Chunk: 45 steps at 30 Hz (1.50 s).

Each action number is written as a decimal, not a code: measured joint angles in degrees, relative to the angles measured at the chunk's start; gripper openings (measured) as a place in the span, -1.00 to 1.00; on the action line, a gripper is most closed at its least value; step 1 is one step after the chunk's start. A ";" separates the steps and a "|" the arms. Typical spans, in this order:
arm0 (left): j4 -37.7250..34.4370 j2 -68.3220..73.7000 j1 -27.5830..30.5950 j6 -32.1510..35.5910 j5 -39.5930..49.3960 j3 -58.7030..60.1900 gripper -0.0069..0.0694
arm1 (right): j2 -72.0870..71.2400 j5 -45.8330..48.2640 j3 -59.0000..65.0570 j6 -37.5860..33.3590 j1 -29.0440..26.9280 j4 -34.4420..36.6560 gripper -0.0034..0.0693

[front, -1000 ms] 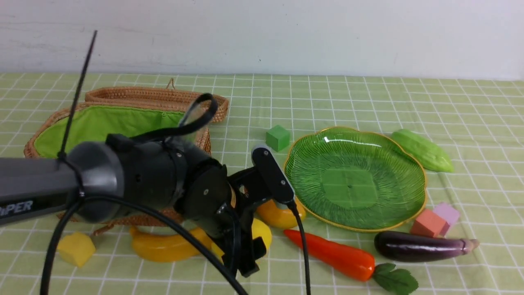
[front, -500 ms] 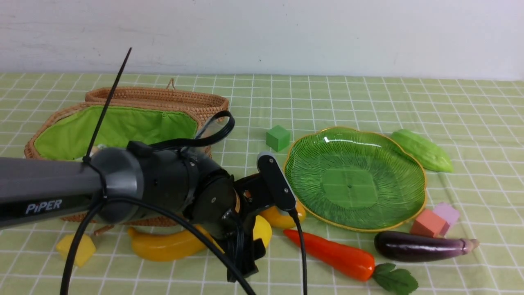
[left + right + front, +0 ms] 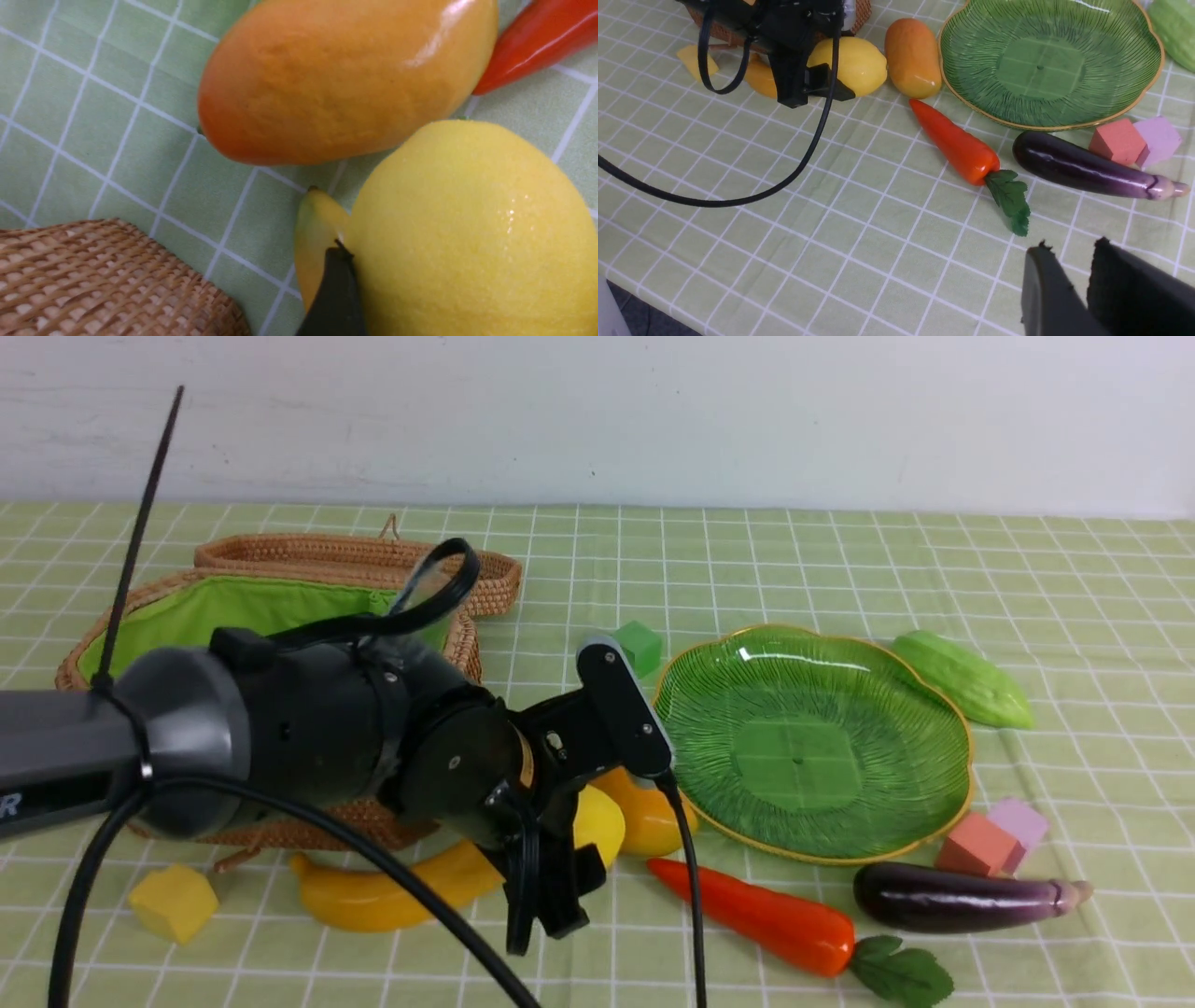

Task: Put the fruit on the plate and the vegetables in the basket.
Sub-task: Grab a lemon with your left arm and place it on the plate on the right

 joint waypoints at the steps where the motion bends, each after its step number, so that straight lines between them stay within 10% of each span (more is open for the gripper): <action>1: 0.00 -0.32 0.00 0.00 0.00 0.00 0.70 | 0.00 0.00 0.00 0.00 0.00 0.00 -0.47; 28: 0.00 -4.51 0.00 0.00 2.23 -1.10 0.70 | 0.00 -19.81 0.00 0.00 0.00 -0.31 -0.46; 45: -7.88 12.31 -5.95 -1.78 -11.65 -23.35 0.70 | 0.00 -28.06 0.00 1.34 0.00 -5.88 -0.43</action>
